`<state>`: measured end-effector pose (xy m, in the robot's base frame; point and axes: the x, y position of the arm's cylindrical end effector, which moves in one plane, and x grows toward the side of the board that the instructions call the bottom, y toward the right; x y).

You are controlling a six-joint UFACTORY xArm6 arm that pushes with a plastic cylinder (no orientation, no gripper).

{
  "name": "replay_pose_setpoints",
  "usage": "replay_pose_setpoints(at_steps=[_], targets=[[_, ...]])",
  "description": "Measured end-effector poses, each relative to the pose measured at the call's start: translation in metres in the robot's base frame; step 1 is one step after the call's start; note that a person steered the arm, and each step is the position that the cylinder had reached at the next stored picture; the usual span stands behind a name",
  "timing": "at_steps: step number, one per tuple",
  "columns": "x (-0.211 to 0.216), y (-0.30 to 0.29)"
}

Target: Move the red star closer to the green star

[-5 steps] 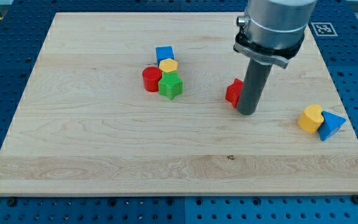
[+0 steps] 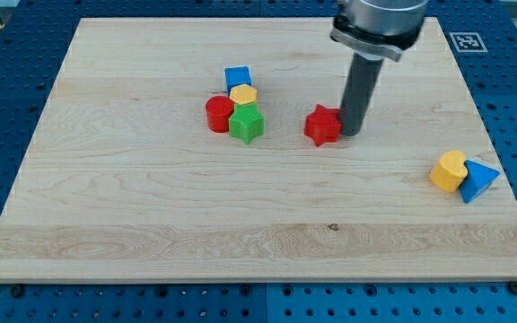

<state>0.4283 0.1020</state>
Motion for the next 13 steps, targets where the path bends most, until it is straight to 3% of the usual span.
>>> replay_pose_setpoints(at_steps=[3, 6, 8, 10, 13], targets=[[-0.06, -0.044], [0.027, -0.055], [0.014, -0.042], [0.061, 0.001], [0.082, -0.073]])
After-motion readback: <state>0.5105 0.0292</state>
